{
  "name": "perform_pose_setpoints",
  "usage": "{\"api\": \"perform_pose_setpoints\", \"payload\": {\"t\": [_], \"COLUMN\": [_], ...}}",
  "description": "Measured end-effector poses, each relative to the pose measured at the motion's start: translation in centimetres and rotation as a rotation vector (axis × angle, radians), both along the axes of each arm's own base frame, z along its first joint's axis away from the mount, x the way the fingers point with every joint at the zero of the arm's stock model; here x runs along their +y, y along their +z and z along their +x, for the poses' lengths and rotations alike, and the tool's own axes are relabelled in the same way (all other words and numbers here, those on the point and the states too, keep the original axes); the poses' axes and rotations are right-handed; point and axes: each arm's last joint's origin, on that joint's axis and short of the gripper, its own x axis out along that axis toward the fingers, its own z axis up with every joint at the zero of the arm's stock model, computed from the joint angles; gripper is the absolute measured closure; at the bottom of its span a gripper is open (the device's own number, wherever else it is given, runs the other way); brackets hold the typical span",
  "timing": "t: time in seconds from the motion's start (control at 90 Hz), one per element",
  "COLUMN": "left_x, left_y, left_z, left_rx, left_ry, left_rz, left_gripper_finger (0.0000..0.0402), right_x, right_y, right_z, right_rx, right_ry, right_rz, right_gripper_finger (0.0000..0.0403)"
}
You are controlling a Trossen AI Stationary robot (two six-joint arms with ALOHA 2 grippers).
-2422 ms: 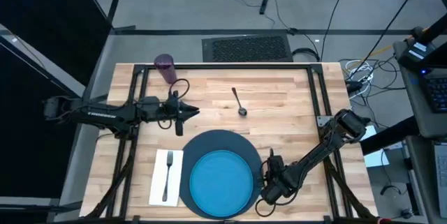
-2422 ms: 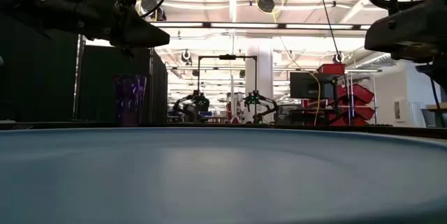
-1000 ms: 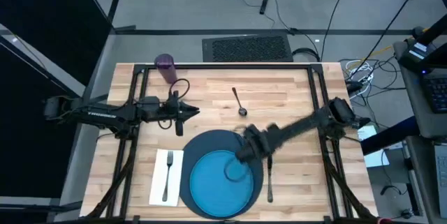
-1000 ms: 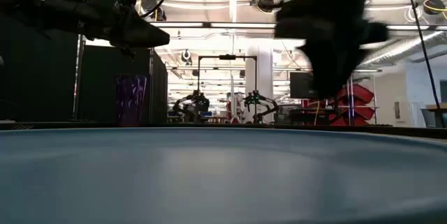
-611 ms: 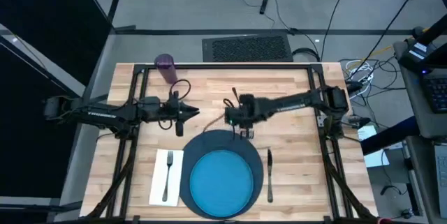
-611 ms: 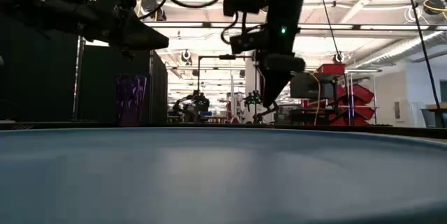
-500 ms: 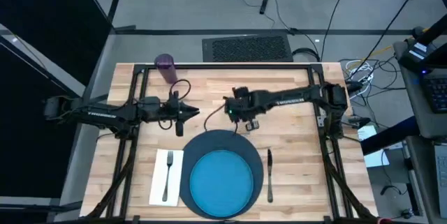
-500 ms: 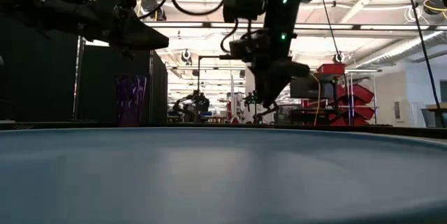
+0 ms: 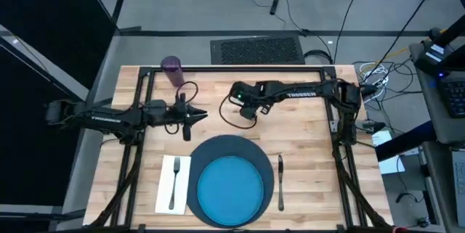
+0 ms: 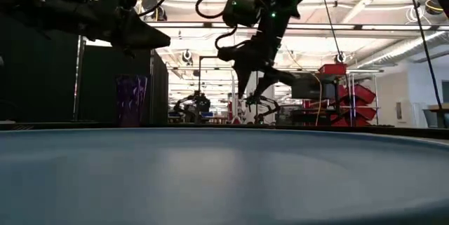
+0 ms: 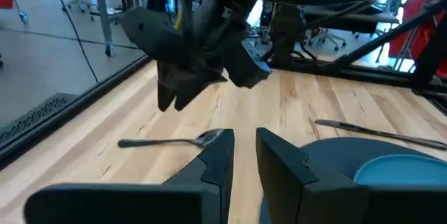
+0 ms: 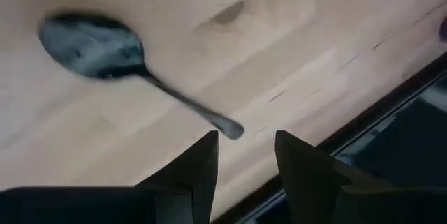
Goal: Set table place
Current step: Put the silver spoon on the middle right of the table
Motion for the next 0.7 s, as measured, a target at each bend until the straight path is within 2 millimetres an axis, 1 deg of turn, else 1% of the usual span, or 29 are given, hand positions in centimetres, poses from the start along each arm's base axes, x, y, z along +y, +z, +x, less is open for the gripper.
{"api": "perform_pose_setpoints", "payload": {"t": [0.1, 0.189, 0.389, 0.456, 0.511, 0.589, 0.7], "left_x": [0.1, 0.2, 0.3, 0.3, 0.3, 0.3, 0.3], "left_y": [0.0, 0.2, 0.9, 1.1, 1.3, 1.5, 1.5], "left_z": [0.0, 0.0, 0.1, 0.2, 0.2, 0.3, 0.3], "left_rx": [-0.001, -0.022, -0.087, -0.092, -0.096, -0.103, -0.102], "left_ry": [0.009, 0.024, 0.034, 0.035, 0.038, 0.041, 0.043], "left_rz": [-0.001, 0.004, 0.020, 0.020, 0.021, 0.023, 0.017], "left_gripper_finger": [0.0355, 0.0355, 0.0355, 0.0355, 0.0355, 0.0355, 0.0355], "right_x": [-0.9, -1.5, -1.8, -1.9, -2.2, -2.6, -2.6], "right_y": [-0.3, -1.2, -4.2, -4.9, -5.0, -4.8, -4.8], "right_z": [-0.2, -0.1, -0.1, -0.1, -0.4, -0.5, -0.4], "right_rx": [0.004, 0.029, 0.190, 0.224, 0.245, 0.240, 0.234], "right_ry": [0.021, 0.039, 0.160, 0.218, 0.254, 0.249, 0.252], "right_rz": [0.045, 0.061, 0.062, 0.060, 0.057, 0.039, 0.035], "right_gripper_finger": [0.0273, 0.0273, 0.0273, 0.0273, 0.0273, 0.0273, 0.0273]}}
